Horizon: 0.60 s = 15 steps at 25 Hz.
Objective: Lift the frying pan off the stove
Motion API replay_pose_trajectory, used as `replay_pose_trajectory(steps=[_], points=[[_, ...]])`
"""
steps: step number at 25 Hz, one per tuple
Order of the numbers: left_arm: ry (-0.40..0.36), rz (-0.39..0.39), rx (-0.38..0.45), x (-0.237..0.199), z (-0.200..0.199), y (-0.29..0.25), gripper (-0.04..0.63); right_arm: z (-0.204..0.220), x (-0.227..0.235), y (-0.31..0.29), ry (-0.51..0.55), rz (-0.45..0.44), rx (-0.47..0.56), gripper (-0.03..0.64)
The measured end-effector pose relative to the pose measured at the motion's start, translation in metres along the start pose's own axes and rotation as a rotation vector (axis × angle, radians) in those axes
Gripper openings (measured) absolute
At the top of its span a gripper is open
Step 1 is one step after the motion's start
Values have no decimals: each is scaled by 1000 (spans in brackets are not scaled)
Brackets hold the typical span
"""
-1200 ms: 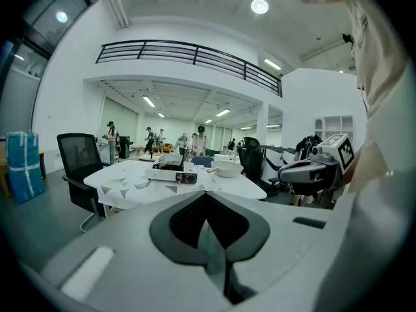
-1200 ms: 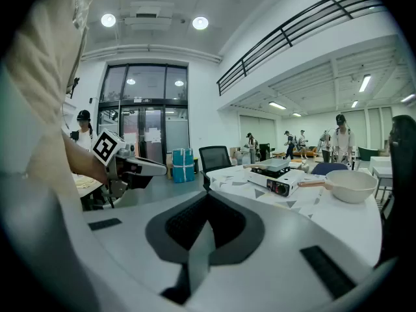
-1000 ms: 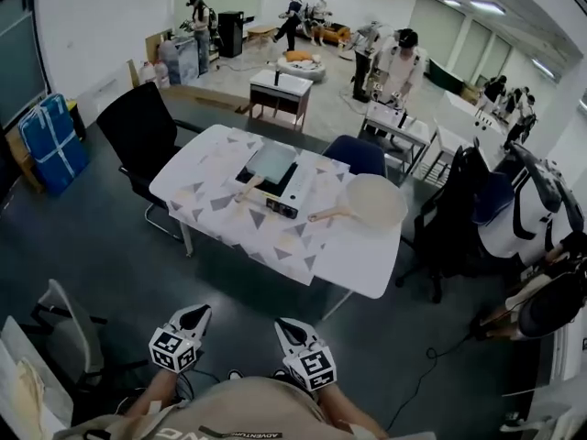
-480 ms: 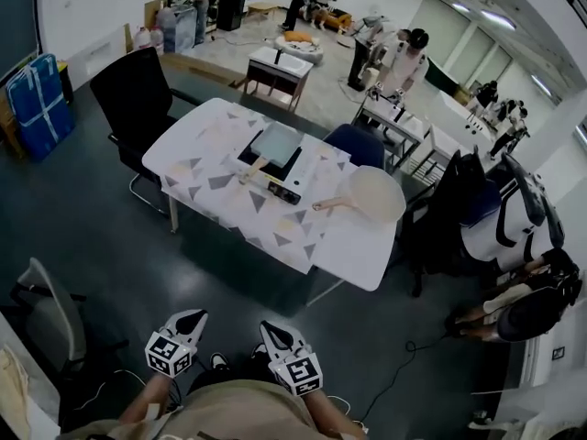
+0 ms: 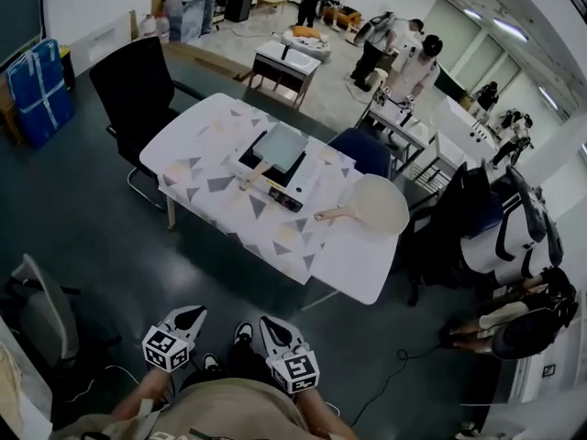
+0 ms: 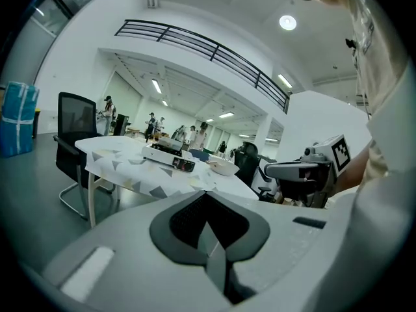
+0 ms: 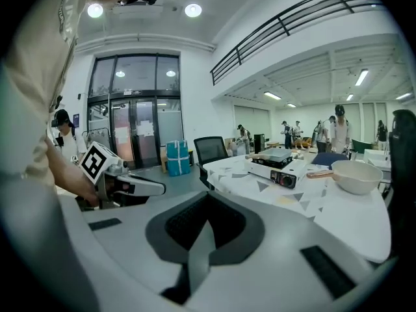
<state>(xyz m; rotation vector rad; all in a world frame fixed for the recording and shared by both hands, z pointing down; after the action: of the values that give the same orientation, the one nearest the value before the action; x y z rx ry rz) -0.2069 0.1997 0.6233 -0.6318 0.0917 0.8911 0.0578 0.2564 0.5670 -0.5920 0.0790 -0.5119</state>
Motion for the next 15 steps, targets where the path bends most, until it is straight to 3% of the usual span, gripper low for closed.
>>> replay_pose_trajectory(steps=[8, 13, 15], points=[[-38, -63, -28, -27, -45, -37, -1, -29, 44, -53, 53, -83, 42, -5], [-47, -111, -6, -30, -80, -57, -2, -46, 76, -81, 229, -160, 1, -5], [-38, -134, -2, -32, -88, -65, 0, -56, 91, -94, 248, -203, 11, -5]])
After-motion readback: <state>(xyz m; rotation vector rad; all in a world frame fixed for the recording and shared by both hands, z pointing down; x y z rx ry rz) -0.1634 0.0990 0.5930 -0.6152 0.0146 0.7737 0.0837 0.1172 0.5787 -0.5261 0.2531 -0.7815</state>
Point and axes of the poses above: the fingertips, and each gripper's own axes: y backward along the fingers, x to its right, z out of its underside, the point moved 10 cm from there along y, backward along the fingers, and after that the axes turned 13 degrees about -x, right-handed, at the moved point
